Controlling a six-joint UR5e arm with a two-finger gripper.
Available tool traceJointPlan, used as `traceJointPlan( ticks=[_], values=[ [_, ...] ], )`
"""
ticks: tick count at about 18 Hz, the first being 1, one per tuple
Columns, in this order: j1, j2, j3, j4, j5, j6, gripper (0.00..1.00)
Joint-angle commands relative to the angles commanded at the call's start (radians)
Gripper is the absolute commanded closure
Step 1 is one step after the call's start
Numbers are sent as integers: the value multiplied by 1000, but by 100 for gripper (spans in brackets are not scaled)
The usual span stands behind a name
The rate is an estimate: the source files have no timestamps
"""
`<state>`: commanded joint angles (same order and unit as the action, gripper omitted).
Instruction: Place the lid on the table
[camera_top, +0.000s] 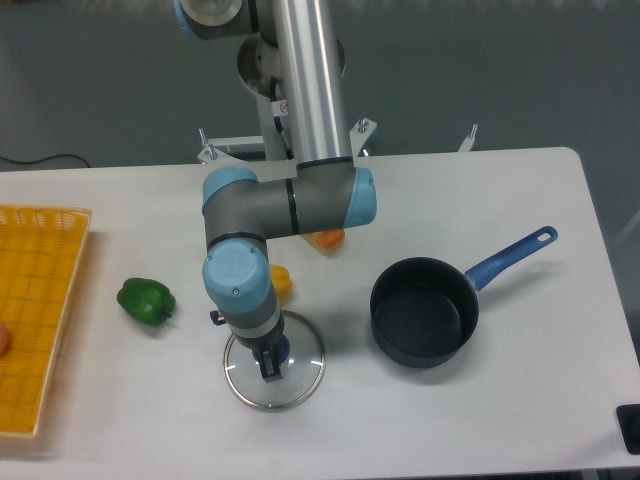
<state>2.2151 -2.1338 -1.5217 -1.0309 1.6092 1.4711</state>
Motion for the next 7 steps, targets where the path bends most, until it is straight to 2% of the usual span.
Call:
traceJointPlan(
  ticks=[7],
  values=[
    [0, 51, 25, 12, 0, -9, 0]
  ],
)
